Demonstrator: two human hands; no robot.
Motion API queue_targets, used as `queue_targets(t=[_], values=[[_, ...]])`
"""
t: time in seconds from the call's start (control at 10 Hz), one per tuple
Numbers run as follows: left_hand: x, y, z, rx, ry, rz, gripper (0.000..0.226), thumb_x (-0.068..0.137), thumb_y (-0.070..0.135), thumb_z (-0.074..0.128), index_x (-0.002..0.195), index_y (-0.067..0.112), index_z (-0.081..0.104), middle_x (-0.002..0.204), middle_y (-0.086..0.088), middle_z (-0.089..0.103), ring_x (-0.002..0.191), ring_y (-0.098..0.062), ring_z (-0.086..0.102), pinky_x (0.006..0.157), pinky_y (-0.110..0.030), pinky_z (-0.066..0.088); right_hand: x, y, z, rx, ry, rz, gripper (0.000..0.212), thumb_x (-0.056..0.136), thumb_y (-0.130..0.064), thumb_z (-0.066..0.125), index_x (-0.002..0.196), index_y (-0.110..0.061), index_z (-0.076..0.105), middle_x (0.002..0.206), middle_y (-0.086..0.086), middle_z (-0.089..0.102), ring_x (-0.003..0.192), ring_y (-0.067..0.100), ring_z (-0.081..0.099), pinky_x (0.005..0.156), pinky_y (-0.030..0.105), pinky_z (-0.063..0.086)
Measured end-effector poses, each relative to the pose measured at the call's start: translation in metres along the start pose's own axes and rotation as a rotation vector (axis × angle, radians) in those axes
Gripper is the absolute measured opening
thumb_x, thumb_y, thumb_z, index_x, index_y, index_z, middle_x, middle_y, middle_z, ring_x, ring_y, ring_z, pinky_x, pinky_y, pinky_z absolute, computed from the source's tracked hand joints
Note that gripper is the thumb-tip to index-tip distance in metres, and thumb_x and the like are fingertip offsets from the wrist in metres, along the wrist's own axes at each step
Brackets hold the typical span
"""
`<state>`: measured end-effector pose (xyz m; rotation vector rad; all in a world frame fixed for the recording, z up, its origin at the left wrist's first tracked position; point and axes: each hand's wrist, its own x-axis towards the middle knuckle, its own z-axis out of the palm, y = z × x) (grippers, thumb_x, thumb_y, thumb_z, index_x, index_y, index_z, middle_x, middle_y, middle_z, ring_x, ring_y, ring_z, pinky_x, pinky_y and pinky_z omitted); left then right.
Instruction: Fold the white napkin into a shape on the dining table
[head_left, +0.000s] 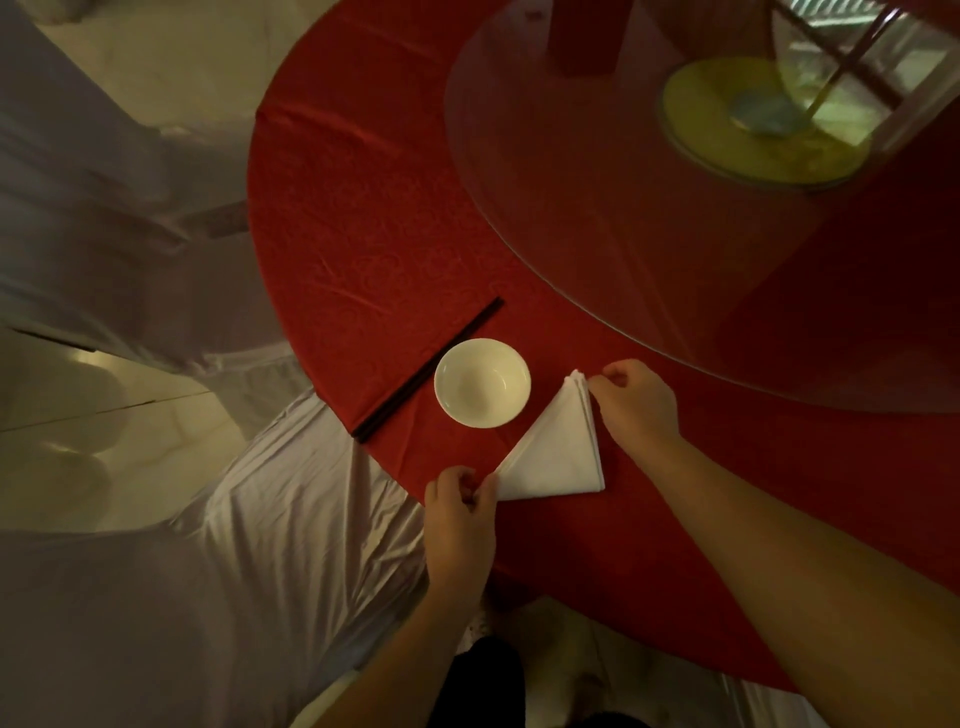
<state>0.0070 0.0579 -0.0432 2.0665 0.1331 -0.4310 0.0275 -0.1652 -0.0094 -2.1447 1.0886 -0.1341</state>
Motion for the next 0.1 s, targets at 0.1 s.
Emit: queue_targets(t=[0.1], values=[[-0.0099, 0.0043, -0.0017, 0.011, 0.059, 0.032, 0.031, 0.092, 0.043, 0.053, 0.116, 0.024, 0.05, 0.109, 0.005, 0.05, 0.084, -0.004, 0.052, 0.07, -0.028, 0.052, -0.0128, 0.0075, -0.0235, 0.009, 0.031, -0.034, 0.027, 0.082, -0.034, 0.059, 0.104, -0.02, 0.066, 0.101, -0.001, 0.067, 0.088, 0.015, 0.057, 0.074, 0.029, 0.039]])
